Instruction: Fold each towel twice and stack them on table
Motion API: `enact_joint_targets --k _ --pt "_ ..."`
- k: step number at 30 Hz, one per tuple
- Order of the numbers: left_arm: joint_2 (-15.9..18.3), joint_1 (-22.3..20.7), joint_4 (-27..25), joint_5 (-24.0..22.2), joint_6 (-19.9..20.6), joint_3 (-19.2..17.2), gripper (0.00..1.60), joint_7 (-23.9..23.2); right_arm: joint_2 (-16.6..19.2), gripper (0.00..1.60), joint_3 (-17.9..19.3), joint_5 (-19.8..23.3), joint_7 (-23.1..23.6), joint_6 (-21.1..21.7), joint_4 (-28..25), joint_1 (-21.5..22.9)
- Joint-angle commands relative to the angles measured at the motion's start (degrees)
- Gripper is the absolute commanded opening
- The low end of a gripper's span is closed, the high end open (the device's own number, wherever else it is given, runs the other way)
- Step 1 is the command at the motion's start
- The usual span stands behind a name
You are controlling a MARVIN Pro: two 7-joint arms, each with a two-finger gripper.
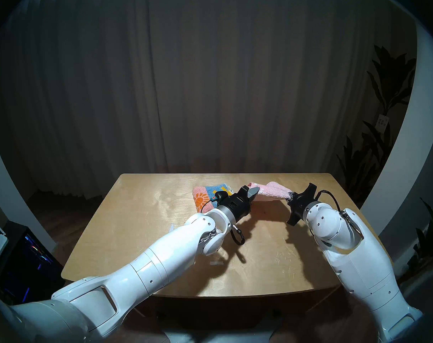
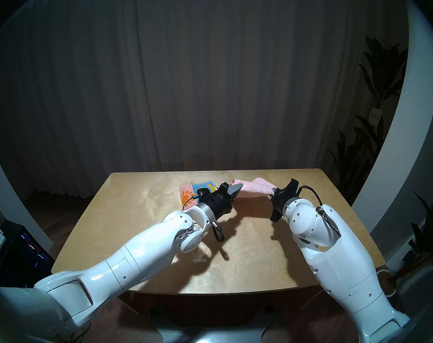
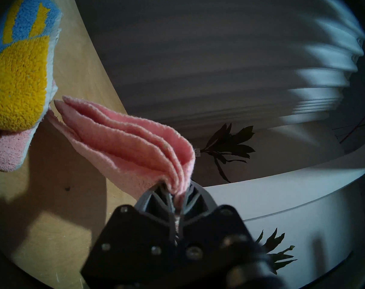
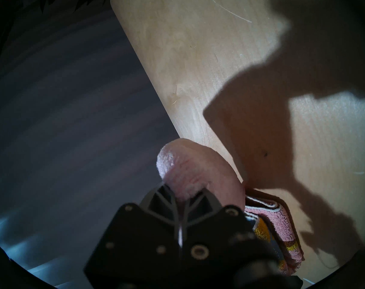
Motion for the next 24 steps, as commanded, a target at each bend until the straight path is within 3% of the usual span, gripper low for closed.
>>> enact_joint_targets --k 1,13,24 --pt "1.55 -1.79 -1.38 0.41 -1.3 -2.57 0.0 -1.34 -0.92 0.0 1.71 -0.33 1.66 -1.66 -0.85 1.32" --pt "3.72 -2.29 -4.16 1.52 -1.16 -4.07 0.0 -1.85 -2.43 0.0 1.14 -0.59 1.5 -2.25 -2.3 3.87" --pt "6.63 -1.41 -6.62 2.23 -1.79 -6.3 0.0 -1.87 -4.91 0.0 -2.78 -2.15 1.33 -2.78 -2.18 8.08"
